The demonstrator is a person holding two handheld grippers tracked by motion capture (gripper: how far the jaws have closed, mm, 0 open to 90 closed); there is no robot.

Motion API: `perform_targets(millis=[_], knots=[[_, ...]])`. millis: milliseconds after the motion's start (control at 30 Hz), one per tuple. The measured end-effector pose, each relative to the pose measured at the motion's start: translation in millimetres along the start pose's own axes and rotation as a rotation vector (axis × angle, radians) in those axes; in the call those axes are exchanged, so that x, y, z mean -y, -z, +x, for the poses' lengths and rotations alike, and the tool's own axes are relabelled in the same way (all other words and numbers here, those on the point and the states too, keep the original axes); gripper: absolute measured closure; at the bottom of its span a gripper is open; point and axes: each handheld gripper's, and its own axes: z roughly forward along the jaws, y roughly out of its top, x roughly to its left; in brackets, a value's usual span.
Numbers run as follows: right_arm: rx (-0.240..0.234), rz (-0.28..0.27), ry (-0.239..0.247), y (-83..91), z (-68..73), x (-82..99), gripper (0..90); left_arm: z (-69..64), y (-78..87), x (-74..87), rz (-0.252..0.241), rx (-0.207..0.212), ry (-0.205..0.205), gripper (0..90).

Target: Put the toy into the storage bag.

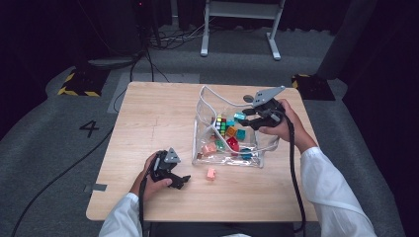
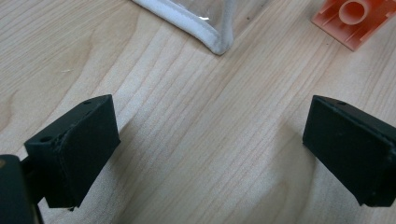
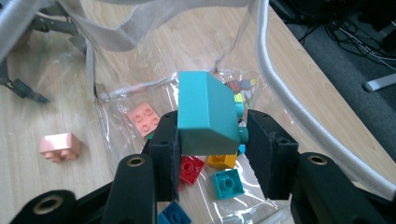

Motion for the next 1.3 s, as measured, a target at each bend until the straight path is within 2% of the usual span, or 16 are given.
perform_targets(millis=[100, 133, 300, 467, 533, 667, 867, 1033, 1300], knots=[[-0.001, 0.029, -0.002, -3.4, -1.7, -0.1, 57.3, 0.0, 0.0, 0.0, 0.0, 0.0, 0.0, 3.6], [0.001, 0.055, -0.005, -4.2, -1.9, 0.0, 57.3, 0.0, 0.0, 0.0, 0.0, 0.001, 0.0, 3.6], [0.005, 0.148, 0.032, -10.8, -8.8, 7.0, 57.3, -0.1, 0.0, 0.0, 0.001, 0.002, 0.001, 3.6], [0.001, 0.212, 0.023, -12.7, -15.3, 16.6, 57.3, 0.0, 0.0, 0.0, 0.001, 0.001, 0.0, 3.6], [-0.001, 0.26, 0.018, -11.4, -17.3, 19.9, 57.2, 0.0, 0.0, 0.0, 0.0, -0.001, -0.001, 3.6], [0.007, 0.32, 0.005, -9.0, -23.1, 27.2, 57.2, 0.0, 0.0, 0.0, 0.001, 0.002, 0.0, 3.7], [0.037, 0.36, 0.003, -4.2, -27.8, 32.3, 57.2, 0.0, 0.0, 0.0, 0.0, 0.0, -0.001, 3.6], [0.062, 0.394, 0.02, -0.9, -27.5, 31.8, 57.2, 0.0, 0.0, 0.0, 0.0, 0.0, -0.001, 3.6], [0.054, 0.408, 0.032, 3.3, -28.3, 35.0, 57.2, -0.4, 0.4, 0.1, 0.004, 0.0, 0.003, 3.6]])
